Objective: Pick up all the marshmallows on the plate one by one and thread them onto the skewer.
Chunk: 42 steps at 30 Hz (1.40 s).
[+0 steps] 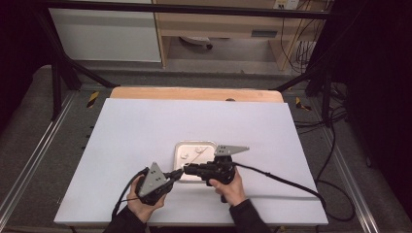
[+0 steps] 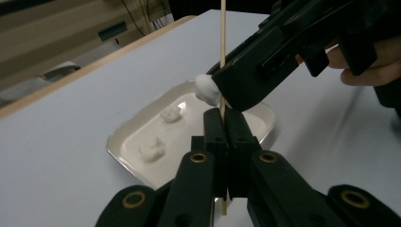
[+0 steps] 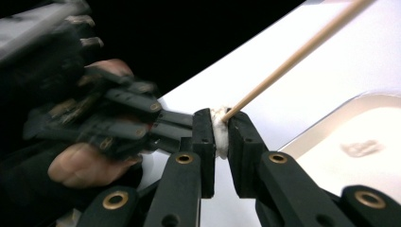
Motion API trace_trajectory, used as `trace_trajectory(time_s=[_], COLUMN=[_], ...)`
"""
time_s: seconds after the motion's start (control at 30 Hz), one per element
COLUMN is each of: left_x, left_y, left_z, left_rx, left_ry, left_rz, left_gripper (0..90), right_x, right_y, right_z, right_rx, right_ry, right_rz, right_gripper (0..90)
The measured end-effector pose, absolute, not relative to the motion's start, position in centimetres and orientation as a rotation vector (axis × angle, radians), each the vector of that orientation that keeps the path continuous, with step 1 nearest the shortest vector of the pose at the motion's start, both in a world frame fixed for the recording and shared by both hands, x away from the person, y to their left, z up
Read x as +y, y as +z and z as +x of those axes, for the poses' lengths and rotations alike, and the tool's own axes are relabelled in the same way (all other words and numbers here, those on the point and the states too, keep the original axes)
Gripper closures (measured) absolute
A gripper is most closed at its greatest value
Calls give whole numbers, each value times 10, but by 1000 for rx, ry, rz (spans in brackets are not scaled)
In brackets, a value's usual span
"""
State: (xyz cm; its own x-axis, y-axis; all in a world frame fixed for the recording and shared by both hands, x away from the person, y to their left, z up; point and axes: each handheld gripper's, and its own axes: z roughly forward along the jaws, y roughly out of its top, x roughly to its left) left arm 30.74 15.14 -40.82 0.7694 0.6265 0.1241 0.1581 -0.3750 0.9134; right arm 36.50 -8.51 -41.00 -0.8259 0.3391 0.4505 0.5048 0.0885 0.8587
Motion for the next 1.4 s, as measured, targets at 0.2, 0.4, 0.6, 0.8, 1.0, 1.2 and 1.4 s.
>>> trace_trajectory(time_s=[0.2, 0.4, 0.6, 0.8, 1.0, 1.2, 1.4], left_x=[158, 158, 162, 170, 182, 189, 193], left_y=[-411, -415, -417, -420, -422, -423, -424], left_z=[313, 314, 317, 321, 324, 326, 327], left_rx=[637, 646, 672, 715, 760, 780, 796], left_ry=[469, 472, 448, 436, 412, 404, 391], left_rz=[1893, 1917, 1928, 1948, 1940, 1935, 1928], left_gripper=[893, 892, 892, 891, 891, 890, 890], right_x=[-81, -91, -106, -114, -115, -106, -95], right_y=[-417, -409, -403, -406, -413, -421, -425], right_z=[369, 370, 373, 381, 399, 418, 433], right_rx=[-2152, -2166, -2249, -2431, -2543, -2679, -2777], right_ry=[-1865, -1904, -1908, -1853, -1740, -1629, -1554], right_rz=[-880, -923, -979, -1050, -1144, -1143, -1098], right_gripper=[812, 686, 437, 218, 168, 151, 163])
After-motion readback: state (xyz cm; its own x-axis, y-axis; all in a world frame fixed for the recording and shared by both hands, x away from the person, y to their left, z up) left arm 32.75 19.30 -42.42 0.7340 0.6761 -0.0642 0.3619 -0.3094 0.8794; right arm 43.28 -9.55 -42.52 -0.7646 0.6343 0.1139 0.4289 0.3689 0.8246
